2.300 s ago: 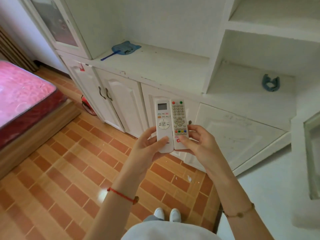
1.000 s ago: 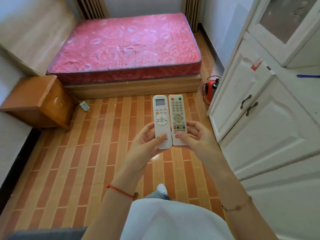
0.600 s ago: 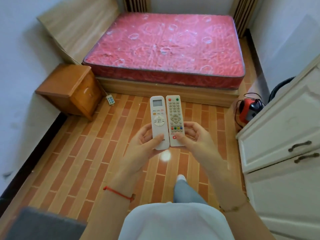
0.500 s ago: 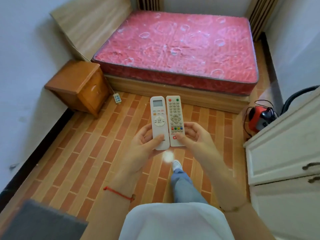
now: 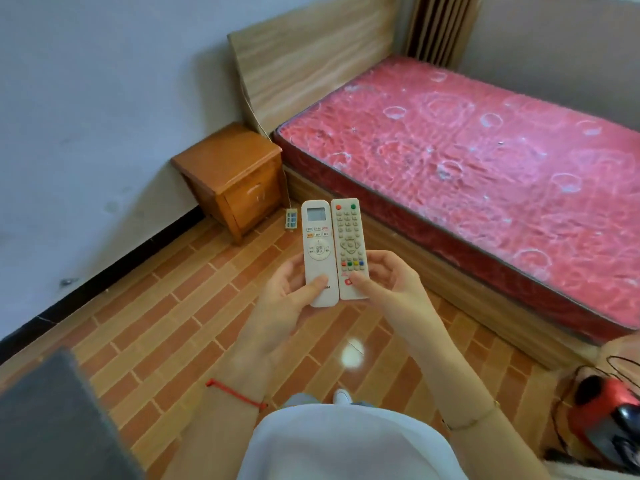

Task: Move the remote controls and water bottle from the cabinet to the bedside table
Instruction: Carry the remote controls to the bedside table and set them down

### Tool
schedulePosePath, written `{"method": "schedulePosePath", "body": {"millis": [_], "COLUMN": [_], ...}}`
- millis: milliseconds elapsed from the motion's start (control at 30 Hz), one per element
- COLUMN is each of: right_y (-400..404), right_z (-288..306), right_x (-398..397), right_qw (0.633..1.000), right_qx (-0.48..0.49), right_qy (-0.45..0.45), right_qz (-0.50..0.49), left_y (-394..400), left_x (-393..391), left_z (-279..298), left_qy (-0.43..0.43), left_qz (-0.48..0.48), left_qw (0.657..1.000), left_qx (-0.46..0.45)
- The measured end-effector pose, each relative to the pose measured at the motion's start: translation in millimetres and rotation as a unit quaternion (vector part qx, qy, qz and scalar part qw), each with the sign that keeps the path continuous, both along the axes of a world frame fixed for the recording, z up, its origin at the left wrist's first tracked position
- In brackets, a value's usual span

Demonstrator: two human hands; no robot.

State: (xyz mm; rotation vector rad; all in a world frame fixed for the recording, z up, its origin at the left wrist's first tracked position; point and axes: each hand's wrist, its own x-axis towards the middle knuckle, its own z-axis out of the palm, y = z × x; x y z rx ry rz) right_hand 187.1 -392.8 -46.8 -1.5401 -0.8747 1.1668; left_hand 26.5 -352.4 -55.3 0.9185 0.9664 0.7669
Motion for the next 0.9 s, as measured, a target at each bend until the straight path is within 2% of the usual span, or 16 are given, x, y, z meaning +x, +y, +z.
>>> {"method": "schedulePosePath", "body": {"millis": [433, 900], "right_y": [214.4, 502.5], "right_z": [-28.2, -22.1], "right_x": [27.7, -6.0], "right_qw": [0.992, 0.978], "right_qx": [-0.011, 0.001], "right_qy": [0.004, 0.013], "right_qz": [0.122, 0.208], "left_y": [171.3, 436.7], "left_x": [25.2, -7.4], "left_z": [-22.2, -13.5], "left_qy": [0.030, 0.053], "left_qz": [0.141, 0.209], "left_qw": [0.989, 0.976], "left_qx": [-0.019, -0.018]}}
